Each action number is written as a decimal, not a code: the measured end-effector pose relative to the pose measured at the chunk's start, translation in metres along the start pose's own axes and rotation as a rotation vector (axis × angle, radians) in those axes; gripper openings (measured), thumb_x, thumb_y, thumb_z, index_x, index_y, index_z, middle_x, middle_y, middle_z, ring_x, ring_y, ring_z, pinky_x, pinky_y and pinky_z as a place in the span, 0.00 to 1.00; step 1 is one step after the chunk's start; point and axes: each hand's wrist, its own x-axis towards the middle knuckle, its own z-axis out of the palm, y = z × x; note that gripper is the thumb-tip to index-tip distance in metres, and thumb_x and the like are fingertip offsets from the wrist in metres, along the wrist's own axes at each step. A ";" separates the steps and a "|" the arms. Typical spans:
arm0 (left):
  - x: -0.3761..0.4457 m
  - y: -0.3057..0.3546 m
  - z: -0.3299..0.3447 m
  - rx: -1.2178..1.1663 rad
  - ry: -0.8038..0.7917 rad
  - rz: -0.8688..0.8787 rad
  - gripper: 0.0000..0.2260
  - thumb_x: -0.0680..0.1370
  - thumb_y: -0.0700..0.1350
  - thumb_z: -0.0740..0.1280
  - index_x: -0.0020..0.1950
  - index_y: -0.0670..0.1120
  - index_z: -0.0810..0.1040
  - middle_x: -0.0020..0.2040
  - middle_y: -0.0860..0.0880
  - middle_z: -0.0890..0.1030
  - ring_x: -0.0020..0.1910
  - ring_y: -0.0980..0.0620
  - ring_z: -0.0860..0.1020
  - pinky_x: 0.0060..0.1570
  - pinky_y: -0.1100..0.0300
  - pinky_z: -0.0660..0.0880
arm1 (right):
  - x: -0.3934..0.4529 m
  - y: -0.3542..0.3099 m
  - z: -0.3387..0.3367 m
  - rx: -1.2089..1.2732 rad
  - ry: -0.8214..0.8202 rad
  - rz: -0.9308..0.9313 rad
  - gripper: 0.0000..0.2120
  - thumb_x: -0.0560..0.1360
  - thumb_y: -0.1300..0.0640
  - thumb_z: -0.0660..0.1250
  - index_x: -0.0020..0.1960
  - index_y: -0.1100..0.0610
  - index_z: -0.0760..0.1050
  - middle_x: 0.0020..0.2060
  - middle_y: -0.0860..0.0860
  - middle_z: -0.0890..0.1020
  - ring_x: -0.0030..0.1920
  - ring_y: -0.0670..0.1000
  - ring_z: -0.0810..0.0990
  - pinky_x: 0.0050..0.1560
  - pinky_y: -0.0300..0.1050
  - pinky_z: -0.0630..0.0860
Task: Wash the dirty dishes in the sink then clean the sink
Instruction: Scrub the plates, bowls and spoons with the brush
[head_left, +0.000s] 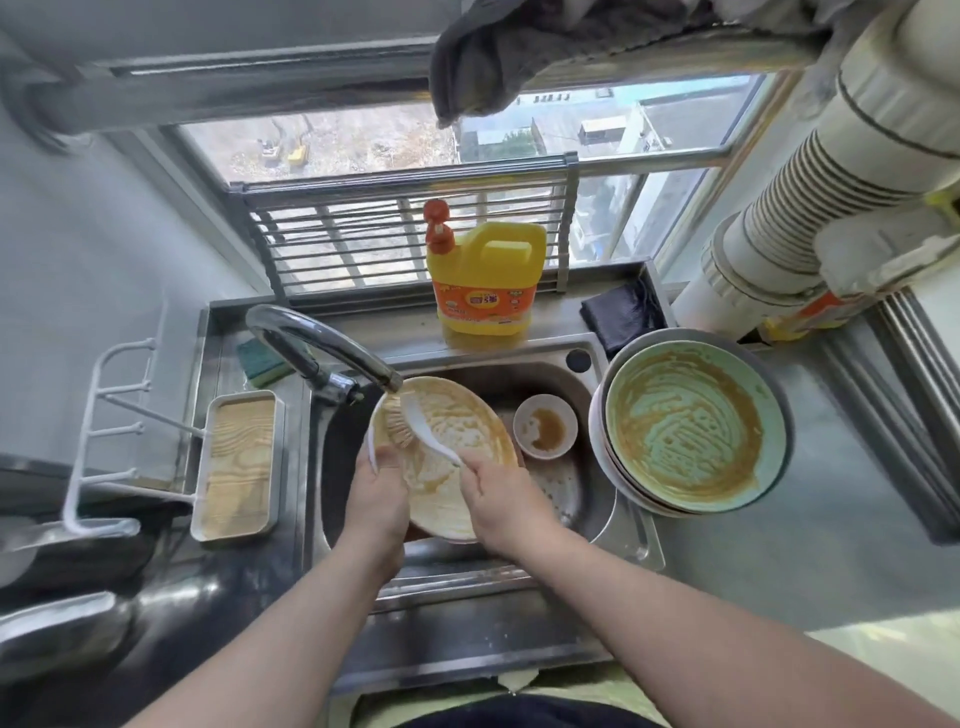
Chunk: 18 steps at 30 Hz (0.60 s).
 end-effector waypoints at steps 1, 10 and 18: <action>-0.002 0.003 0.003 0.007 -0.011 0.016 0.15 0.88 0.58 0.55 0.55 0.79 0.75 0.54 0.60 0.86 0.57 0.53 0.85 0.53 0.49 0.84 | 0.013 0.009 -0.011 -0.029 0.030 0.058 0.17 0.86 0.45 0.51 0.69 0.43 0.72 0.55 0.56 0.85 0.56 0.63 0.80 0.51 0.53 0.76; 0.009 0.031 -0.003 -0.172 -0.037 -0.123 0.09 0.87 0.60 0.56 0.64 0.66 0.74 0.58 0.53 0.85 0.52 0.43 0.86 0.38 0.36 0.83 | -0.045 0.081 -0.026 0.089 0.050 0.009 0.10 0.82 0.35 0.58 0.51 0.39 0.70 0.35 0.46 0.80 0.36 0.45 0.78 0.40 0.48 0.74; -0.022 0.029 0.053 -0.154 -0.388 -0.152 0.14 0.86 0.57 0.60 0.70 0.57 0.74 0.61 0.48 0.86 0.59 0.44 0.86 0.52 0.41 0.84 | -0.041 0.106 -0.105 0.161 0.584 0.126 0.11 0.80 0.50 0.66 0.45 0.53 0.66 0.33 0.49 0.76 0.37 0.52 0.76 0.39 0.52 0.68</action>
